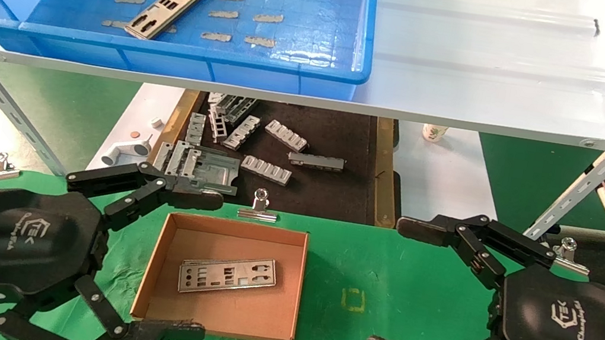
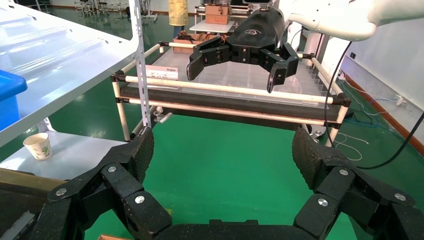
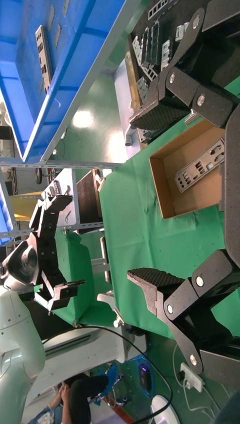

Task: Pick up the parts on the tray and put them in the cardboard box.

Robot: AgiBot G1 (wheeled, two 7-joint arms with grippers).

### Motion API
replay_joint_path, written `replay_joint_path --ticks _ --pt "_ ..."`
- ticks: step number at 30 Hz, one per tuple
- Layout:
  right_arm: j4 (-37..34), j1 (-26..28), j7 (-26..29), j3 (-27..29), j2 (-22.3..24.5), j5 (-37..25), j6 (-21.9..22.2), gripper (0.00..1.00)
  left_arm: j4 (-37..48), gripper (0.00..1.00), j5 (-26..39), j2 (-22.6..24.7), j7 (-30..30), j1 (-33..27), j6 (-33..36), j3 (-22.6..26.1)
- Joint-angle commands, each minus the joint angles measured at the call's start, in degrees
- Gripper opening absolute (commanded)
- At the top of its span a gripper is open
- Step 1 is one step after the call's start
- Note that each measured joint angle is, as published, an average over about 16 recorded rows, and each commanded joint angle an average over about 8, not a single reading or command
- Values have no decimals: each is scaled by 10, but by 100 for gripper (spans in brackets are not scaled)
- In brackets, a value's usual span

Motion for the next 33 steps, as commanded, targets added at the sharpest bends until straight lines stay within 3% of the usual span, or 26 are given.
replay_joint_path --ticks 1,33 --pt "0 0 0 0 0 0 0 100 0 100 0 0 0 0 0 0" --pt "0 0 0 0 0 0 0 100 0 100 0 0 0 0 0 0"
